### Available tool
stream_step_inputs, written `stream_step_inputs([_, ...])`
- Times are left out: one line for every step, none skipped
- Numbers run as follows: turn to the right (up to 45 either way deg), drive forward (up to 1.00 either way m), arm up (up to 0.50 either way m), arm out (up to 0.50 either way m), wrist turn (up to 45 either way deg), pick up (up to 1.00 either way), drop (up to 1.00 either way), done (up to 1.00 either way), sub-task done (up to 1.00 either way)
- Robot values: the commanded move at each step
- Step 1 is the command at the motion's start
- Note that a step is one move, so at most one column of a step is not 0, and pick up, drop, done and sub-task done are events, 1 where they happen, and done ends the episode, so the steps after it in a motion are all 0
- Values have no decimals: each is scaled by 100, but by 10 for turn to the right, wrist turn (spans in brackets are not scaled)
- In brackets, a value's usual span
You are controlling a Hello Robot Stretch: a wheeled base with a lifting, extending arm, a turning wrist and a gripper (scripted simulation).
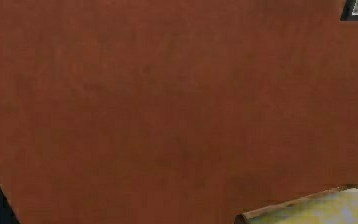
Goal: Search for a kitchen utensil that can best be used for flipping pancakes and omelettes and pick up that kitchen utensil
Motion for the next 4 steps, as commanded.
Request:
stream_step_inputs([450,0,0,0,0,0,0,0,0])
stream_step_inputs([390,0,0,0,0,0,0,0,0])
stream_step_inputs([0,5,0,0,0,0,0,0,0])
stream_step_inputs([450,0,0,0,0,0,0,0,0])
